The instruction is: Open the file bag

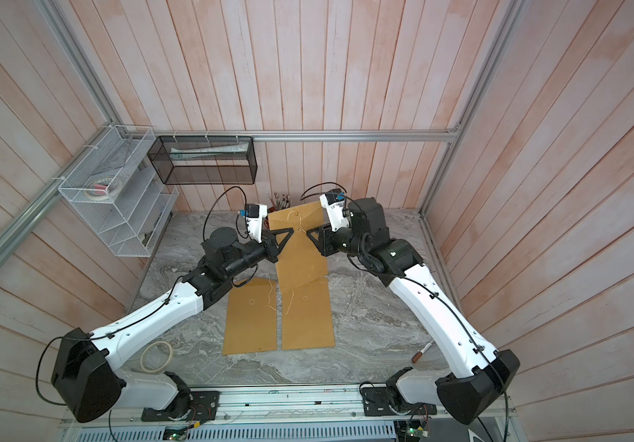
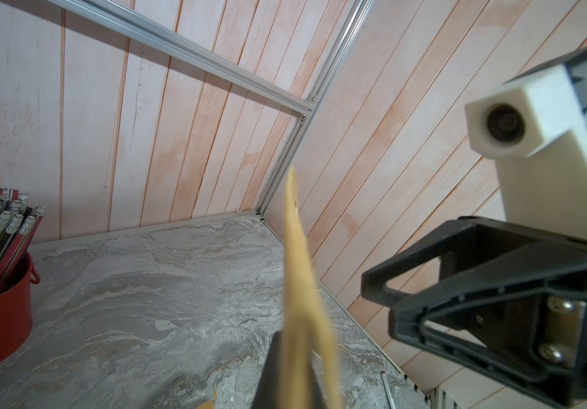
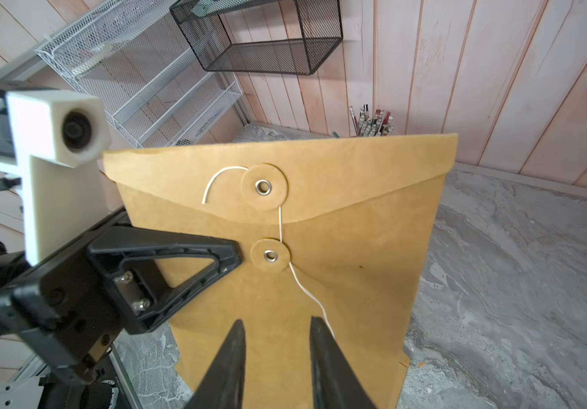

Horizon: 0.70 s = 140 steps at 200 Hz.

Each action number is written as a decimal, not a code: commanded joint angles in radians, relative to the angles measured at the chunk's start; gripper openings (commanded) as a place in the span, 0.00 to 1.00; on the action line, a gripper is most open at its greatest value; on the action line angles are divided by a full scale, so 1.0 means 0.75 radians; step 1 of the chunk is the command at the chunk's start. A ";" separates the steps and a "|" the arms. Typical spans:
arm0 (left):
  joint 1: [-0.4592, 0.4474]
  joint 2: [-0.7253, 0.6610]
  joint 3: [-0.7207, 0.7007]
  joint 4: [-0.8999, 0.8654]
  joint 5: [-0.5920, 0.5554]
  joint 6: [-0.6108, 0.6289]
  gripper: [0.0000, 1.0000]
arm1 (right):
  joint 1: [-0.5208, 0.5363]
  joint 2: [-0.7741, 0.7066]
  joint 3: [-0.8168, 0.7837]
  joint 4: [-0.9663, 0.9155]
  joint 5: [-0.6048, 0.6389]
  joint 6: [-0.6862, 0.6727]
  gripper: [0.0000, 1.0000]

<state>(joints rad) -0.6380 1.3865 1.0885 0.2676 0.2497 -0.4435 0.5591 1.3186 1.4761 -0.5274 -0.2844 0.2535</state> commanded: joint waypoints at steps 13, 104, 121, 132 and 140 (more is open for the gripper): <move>-0.004 -0.006 0.044 -0.014 0.011 0.037 0.00 | -0.006 0.013 -0.030 -0.043 0.039 -0.037 0.33; -0.004 -0.006 0.042 0.003 0.054 0.018 0.00 | -0.008 0.087 -0.029 -0.025 0.050 -0.065 0.34; -0.004 -0.005 0.042 0.007 0.061 0.012 0.00 | -0.007 0.105 -0.027 -0.021 0.048 -0.068 0.31; -0.004 -0.004 0.040 0.013 0.067 0.010 0.00 | -0.007 0.114 -0.025 -0.018 0.051 -0.069 0.30; -0.004 -0.004 0.039 0.012 0.070 0.009 0.00 | -0.008 0.118 -0.025 -0.015 0.054 -0.068 0.29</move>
<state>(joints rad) -0.6380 1.3865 1.0885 0.2577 0.2810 -0.4374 0.5591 1.3937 1.4548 -0.5465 -0.2577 0.2127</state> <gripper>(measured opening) 0.048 0.301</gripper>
